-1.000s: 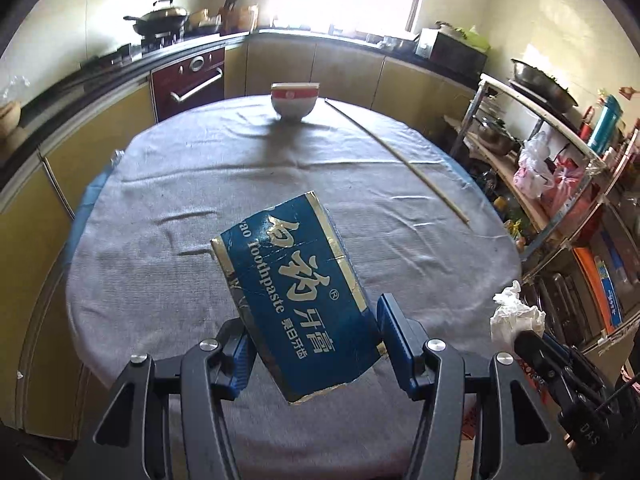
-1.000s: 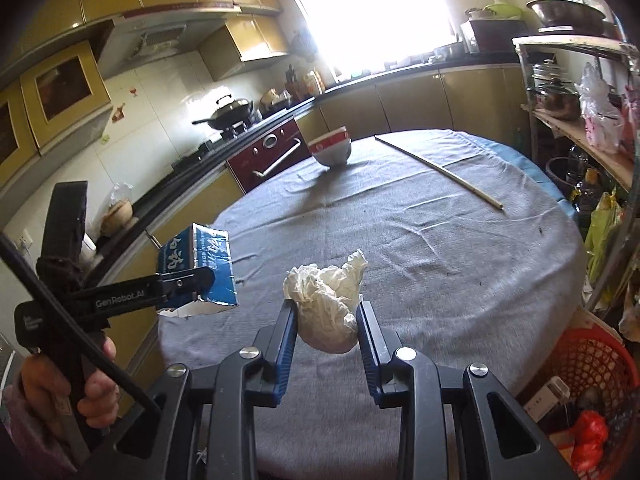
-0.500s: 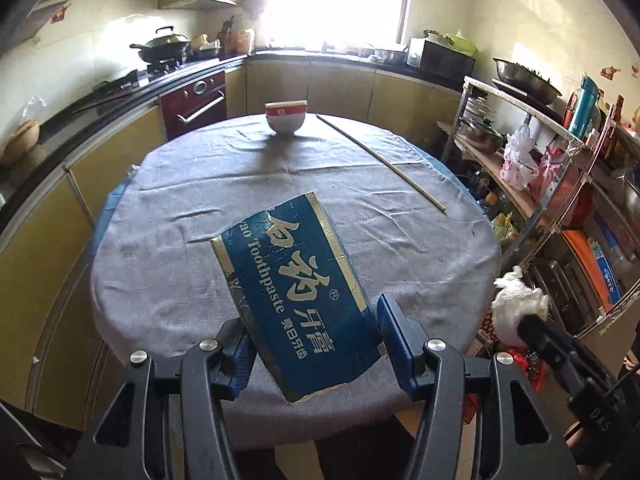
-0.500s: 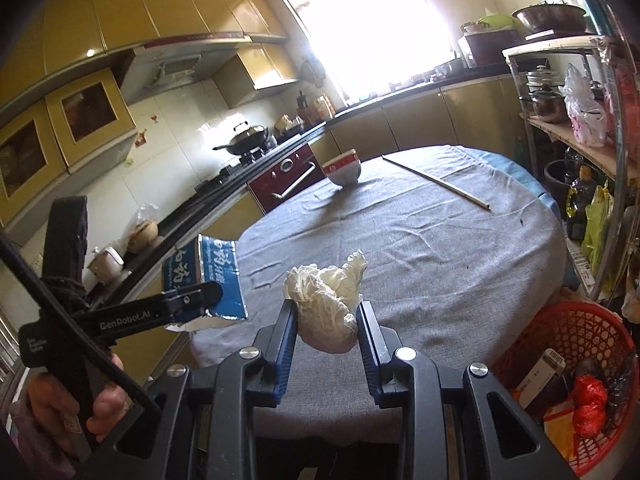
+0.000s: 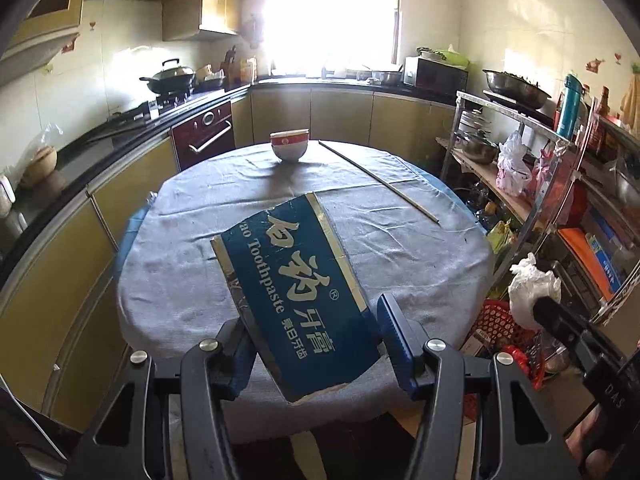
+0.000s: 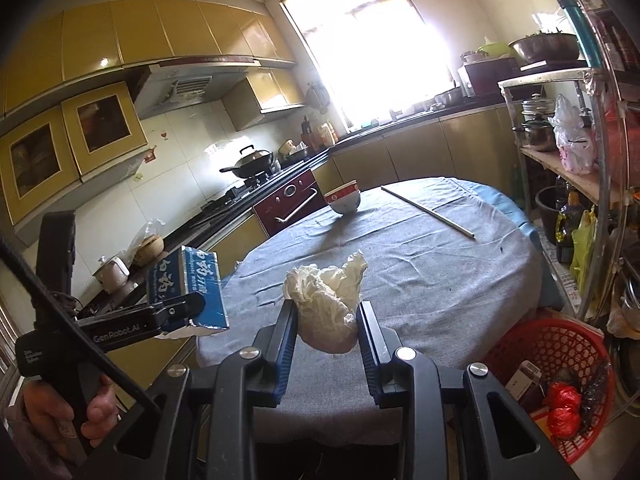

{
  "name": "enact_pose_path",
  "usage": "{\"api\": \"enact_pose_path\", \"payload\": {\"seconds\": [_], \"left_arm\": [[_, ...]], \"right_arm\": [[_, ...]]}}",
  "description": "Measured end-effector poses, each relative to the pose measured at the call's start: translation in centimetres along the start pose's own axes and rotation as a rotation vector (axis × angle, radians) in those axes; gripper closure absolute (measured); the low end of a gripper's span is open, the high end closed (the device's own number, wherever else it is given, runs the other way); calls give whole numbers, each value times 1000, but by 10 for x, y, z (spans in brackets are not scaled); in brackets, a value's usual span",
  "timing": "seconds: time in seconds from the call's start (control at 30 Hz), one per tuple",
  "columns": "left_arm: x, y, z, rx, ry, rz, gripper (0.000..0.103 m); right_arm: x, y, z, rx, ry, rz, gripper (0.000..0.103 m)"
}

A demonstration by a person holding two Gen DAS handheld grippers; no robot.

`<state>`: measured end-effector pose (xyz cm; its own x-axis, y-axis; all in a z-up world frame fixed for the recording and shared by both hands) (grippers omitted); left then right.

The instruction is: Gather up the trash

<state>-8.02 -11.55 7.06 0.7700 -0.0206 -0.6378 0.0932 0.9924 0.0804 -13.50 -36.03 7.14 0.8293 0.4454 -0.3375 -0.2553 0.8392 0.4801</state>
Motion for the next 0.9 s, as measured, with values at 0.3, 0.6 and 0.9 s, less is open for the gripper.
{"api": "enact_pose_path", "payload": {"seconds": [0.3, 0.6, 0.9], "left_arm": [[-16, 4, -5, 28, -73, 53, 45], [-38, 11, -2, 45, -164, 99, 44], [-53, 23, -1, 39, -236, 134, 44]], "right_arm": [[-4, 14, 2, -30, -19, 15, 71], [-11, 38, 7, -100, -38, 12, 71], [-11, 54, 6, -130, -36, 2, 71]]}}
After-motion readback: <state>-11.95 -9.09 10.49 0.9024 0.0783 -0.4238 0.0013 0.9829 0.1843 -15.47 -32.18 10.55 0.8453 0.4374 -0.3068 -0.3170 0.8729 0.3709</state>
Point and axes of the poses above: each gripper's, at about its wrist camera, not at the fingertips, and x roughly the way its jaws point, y to its left, z to its top, the point moved 2 cm from there along x, roughly the way its jaws point, and after that the axes turned 8 degrees about z, right-handed, at the moved point
